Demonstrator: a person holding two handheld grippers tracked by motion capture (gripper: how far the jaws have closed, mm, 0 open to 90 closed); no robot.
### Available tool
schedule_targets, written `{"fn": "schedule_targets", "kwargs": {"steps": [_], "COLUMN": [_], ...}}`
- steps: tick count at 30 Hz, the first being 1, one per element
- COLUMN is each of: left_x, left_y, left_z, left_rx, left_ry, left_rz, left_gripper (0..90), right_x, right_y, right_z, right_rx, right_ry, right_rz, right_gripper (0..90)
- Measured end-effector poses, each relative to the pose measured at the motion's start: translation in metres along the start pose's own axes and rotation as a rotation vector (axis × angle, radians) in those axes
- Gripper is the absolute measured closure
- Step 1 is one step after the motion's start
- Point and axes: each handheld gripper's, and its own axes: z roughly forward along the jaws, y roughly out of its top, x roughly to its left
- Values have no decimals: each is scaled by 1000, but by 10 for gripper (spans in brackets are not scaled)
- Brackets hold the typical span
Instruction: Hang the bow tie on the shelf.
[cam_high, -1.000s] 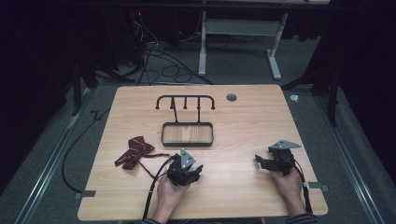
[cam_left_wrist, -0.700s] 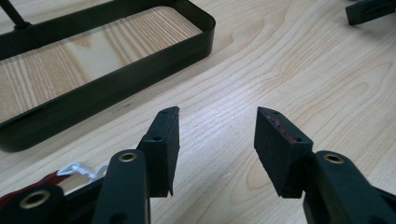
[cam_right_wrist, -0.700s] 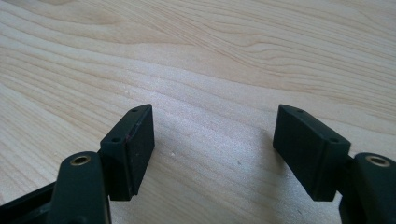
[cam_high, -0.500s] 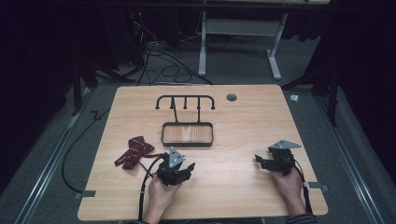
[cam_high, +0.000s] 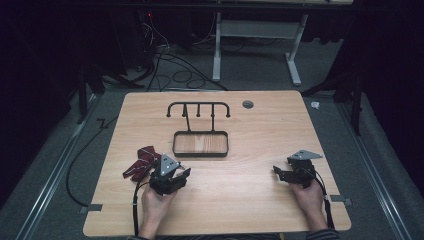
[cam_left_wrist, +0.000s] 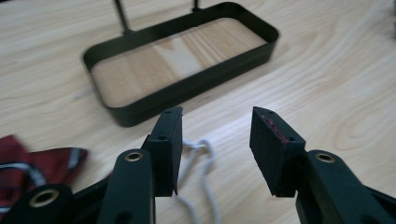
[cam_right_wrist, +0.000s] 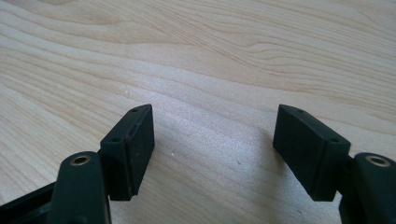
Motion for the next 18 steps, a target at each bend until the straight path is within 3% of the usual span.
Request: {"fn": "schedule_targets", "kwargs": {"steps": [3,10,14,18], "left_x": [11,37,48,54], "left_y": [0,-5,-8,-11], "left_z": [-3,-7,-3,2], "left_rx": [7,14,53,92], "left_ry": [34,55,67,80], "left_rz": [-8,-55,-67,-53], "left_gripper": [552,577,593,607], "right_x": [0,0,0,0], "right_y": [0,0,0,0], "right_z": [0,0,0,0], "right_rx": [-1,0,0,0], "right_ry": [-1,0,0,0], "right_rz": [0,0,0,0], "right_gripper": [304,303,304,304]}}
